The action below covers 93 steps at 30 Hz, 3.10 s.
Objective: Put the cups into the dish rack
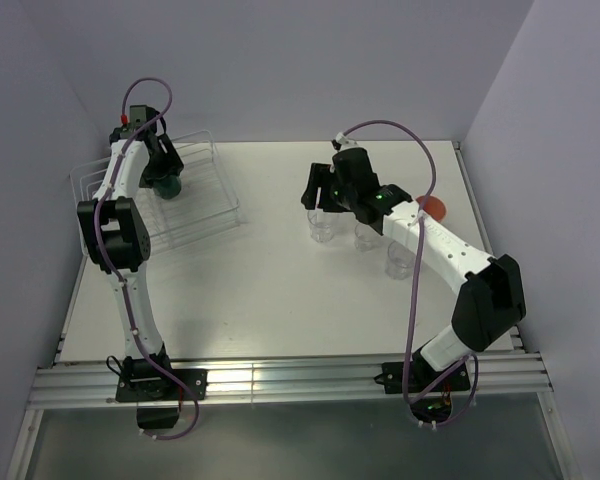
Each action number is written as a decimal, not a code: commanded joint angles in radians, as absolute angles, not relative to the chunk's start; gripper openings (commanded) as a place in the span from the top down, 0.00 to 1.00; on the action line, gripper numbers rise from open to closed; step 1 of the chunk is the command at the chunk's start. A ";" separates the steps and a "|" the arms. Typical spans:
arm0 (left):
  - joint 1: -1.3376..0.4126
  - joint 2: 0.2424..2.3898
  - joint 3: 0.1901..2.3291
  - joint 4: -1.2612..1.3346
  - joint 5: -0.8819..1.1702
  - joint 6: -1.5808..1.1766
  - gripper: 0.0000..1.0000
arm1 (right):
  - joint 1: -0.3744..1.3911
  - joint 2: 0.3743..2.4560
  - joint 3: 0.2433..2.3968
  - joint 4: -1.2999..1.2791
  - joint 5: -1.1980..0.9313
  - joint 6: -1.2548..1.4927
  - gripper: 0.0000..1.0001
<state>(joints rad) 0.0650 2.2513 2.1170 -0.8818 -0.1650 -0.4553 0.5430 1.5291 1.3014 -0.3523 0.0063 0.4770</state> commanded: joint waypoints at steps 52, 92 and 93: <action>0.084 2.149 2.075 -0.710 -0.071 -0.459 0.07 | 0.540 1.539 1.328 -0.339 -0.025 0.457 0.29; -0.181 1.356 1.508 -0.508 0.020 -0.541 0.05 | 0.624 1.767 1.462 -0.500 0.213 0.373 0.49; -0.187 1.350 1.505 -0.506 0.024 -0.541 0.05 | 0.624 1.790 1.471 -0.500 0.213 0.373 0.49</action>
<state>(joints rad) -0.1722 1.4033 1.5158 -0.5648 -0.0086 -0.5217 0.6235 1.7699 1.3956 -0.4953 0.1993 0.3946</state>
